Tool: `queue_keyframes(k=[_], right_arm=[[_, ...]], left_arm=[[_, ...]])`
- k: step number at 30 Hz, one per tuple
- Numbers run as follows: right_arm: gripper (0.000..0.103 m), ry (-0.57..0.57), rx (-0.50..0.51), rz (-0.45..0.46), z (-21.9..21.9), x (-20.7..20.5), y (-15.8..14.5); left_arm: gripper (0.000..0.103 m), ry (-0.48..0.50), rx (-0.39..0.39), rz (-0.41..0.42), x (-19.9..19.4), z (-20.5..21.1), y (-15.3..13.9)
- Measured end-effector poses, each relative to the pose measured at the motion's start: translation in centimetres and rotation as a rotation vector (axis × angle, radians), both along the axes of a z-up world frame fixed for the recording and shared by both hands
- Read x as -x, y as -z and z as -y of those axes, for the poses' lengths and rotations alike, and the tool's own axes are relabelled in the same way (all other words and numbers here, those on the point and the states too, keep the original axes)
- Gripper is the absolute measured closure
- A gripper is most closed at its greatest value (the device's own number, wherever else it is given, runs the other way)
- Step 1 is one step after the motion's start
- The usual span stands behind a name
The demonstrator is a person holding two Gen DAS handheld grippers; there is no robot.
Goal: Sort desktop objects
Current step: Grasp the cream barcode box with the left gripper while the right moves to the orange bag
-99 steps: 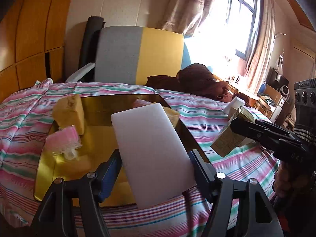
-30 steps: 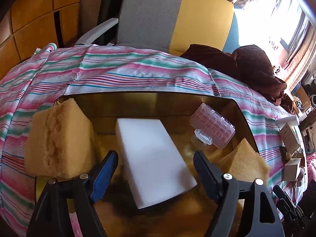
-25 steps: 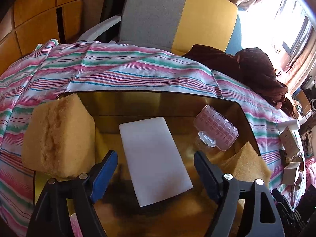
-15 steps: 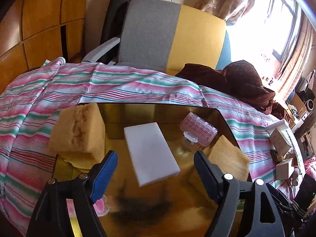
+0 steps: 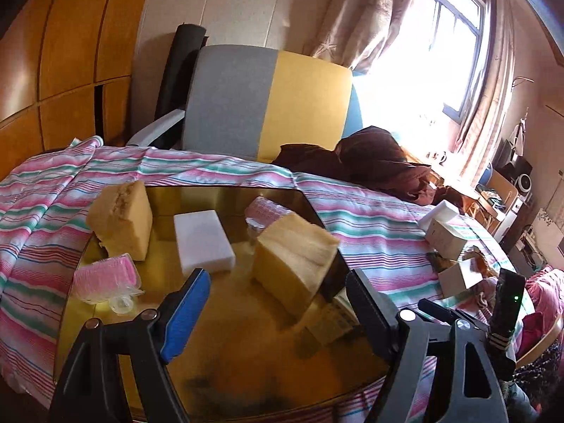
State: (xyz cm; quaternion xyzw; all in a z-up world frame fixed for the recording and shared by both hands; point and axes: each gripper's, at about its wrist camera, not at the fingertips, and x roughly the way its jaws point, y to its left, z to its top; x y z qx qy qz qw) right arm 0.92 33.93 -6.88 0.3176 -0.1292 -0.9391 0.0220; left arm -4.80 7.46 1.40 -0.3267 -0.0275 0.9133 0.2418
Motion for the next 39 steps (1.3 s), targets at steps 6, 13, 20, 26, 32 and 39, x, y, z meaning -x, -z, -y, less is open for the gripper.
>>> queue_keyframes(k=[6, 13, 20, 26, 32, 39], right_arm=[[0.031, 0.081, -0.056, -0.032, -2.8, -3.7, -1.0], [0.028, 0.337, -0.071, -0.031, -10.3, -10.5, -0.6], [0.021, 0.521, -0.129, -0.045, -14.4, -13.4, -0.5], [0.019, 0.520, -0.071, -0.036, -15.4, -13.2, 1.1], [0.015, 0.490, -0.034, -0.061, -15.6, -13.1, 1.5], [0.011, 0.466, 0.008, -0.100, -15.8, -13.5, 1.7]], left_arm=[[0.022, 0.153, 0.077, -0.031, -1.1, -6.2, -0.8], [0.022, 0.382, 0.192, -0.021, -2.6, -15.4, 0.6], [0.022, 0.570, 0.313, -0.001, -4.1, -23.7, 2.2], [0.022, 0.694, 0.391, -0.002, -4.6, -28.8, 3.4], [0.022, 0.791, 0.501, -0.072, -5.0, -31.9, 4.4], [0.021, 0.857, 0.568, -0.100, -4.4, -33.7, 5.2]])
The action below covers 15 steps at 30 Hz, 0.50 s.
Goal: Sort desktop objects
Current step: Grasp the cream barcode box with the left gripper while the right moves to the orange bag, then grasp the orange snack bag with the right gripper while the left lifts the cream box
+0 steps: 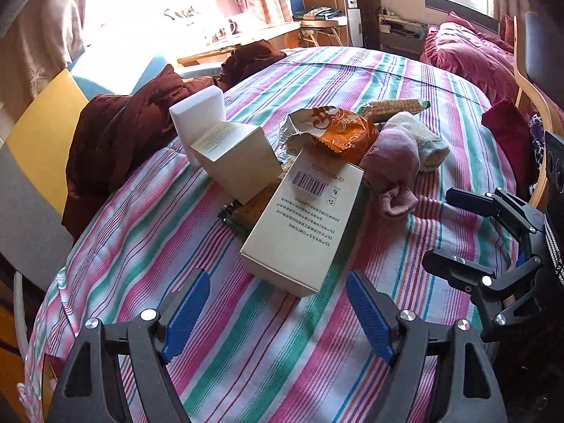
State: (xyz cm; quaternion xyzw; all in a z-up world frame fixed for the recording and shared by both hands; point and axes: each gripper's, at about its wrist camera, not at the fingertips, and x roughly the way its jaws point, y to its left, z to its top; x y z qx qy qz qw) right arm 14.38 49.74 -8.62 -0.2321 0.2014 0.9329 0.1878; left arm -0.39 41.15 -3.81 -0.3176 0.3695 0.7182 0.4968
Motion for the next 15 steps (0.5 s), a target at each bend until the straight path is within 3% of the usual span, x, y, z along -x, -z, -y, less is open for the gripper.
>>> queue_keyframes(k=[7, 10, 15], right_arm=[[0.008, -0.019, 0.015, -0.026, -0.1, -0.1, 0.2], [0.007, -0.028, 0.020, -0.036, -0.1, -0.1, 0.2], [0.006, -0.030, 0.020, -0.036, -0.1, 0.0, 0.3]], left_arm=[[0.022, -0.006, 0.033, 0.024, 1.3, -1.9, 1.1], [0.039, -0.031, 0.028, 0.098, 1.9, -2.1, 1.5], [0.043, -0.077, -0.004, 0.141, 1.6, -1.2, 1.8]])
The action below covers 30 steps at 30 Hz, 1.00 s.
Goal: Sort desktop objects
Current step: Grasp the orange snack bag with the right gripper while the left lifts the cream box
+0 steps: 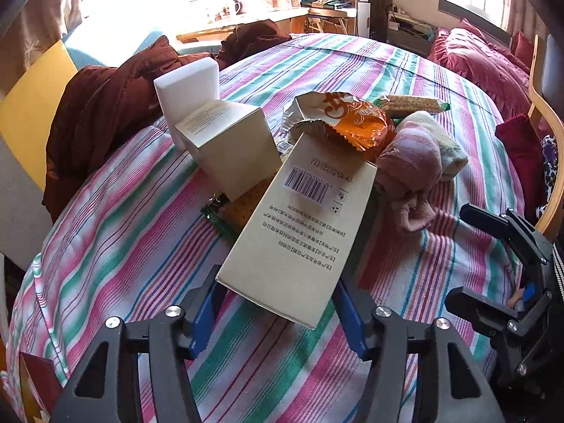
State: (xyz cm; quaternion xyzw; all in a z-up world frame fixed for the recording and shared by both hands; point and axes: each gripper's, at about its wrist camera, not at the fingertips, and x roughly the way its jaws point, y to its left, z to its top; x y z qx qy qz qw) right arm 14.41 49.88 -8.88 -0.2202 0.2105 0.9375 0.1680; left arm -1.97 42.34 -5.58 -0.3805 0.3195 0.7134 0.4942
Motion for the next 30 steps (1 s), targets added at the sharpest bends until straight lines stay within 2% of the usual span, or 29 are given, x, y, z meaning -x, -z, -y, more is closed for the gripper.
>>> queue_keyframes(k=[8, 15, 22, 30], right_arm=[[0.007, -0.011, -0.004, 0.062, -0.1, 0.6, -0.6], [0.008, -0.002, -0.052, 0.054, -0.8, 1.1, -3.0], [0.007, -0.070, -0.213, 0.120, -1.9, 4.9, -5.9], [0.000, -0.223, -0.353, 0.285, -3.5, 10.4, -6.2]], left_arm=[[0.044, -0.162, -0.138, 0.072, -1.3, 6.2, -1.2], [0.045, -0.223, -0.167, 0.141, -2.8, 12.3, -0.2], [0.045, -0.199, -0.207, 0.228, -4.6, 14.3, 1.1], [0.035, -0.161, -0.282, 0.204, -4.7, 14.1, -0.8]])
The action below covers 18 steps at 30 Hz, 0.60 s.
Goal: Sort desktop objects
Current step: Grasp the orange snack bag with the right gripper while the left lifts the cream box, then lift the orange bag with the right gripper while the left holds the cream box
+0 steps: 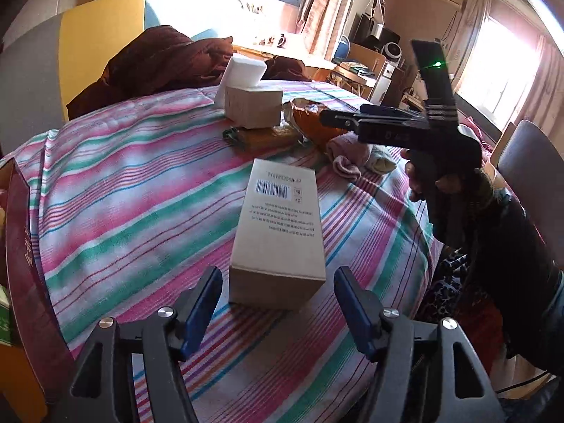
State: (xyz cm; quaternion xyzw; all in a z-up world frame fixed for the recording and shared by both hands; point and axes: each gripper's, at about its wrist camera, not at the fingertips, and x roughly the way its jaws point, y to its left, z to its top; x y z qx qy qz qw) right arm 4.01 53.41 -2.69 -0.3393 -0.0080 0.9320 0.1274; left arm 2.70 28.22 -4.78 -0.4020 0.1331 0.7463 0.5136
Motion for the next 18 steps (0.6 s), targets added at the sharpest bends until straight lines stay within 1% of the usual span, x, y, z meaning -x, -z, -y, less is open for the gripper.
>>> queue_keyframes(k=[3, 5, 7, 8, 9, 10, 11, 12, 15, 18], right_arm=[[0.000, -0.031, -0.070, 0.095, -0.2, 2.1, 1.1], [0.000, -0.034, -0.107, 0.141, -0.4, 3.1, 1.9], [0.002, -0.029, -0.132, 0.171, -0.6, 3.8, 2.6], [0.009, -0.024, -0.138, 0.175, -0.6, 3.9, 2.8], [0.019, -0.017, -0.141, 0.175, -0.7, 3.9, 3.0], [0.022, -0.004, -0.150, 0.172, -0.7, 3.8, 3.0], [0.026, 0.007, -0.153, 0.164, -0.8, 3.7, 3.0], [0.026, 0.014, -0.147, 0.153, -0.9, 3.5, 2.9], [0.030, 0.020, -0.136, 0.125, -0.6, 3.0, 2.5], [0.031, 0.002, -0.129, 0.091, 0.3, 2.5, 2.0]], left_arm=[[0.034, 0.002, 0.007, -0.019, 0.4, -1.0, -0.2], [0.034, 0.005, 0.012, -0.027, 0.6, -1.8, -0.1], [0.034, 0.013, 0.014, -0.005, 0.9, -2.6, 0.3], [0.034, 0.010, 0.015, 0.005, 1.0, -2.9, 0.5], [0.036, 0.004, 0.021, 0.006, 1.2, -3.2, 0.8], [0.036, -0.002, 0.028, 0.006, 1.2, -3.4, 1.1], [0.040, -0.010, 0.034, 0.006, 1.3, -3.5, 1.3], [0.044, -0.017, 0.039, 0.005, 1.3, -3.6, 1.5], [0.048, -0.039, 0.042, 0.010, 1.4, -3.4, 2.1], [0.048, -0.061, 0.034, 0.011, 1.6, -2.9, 2.5]])
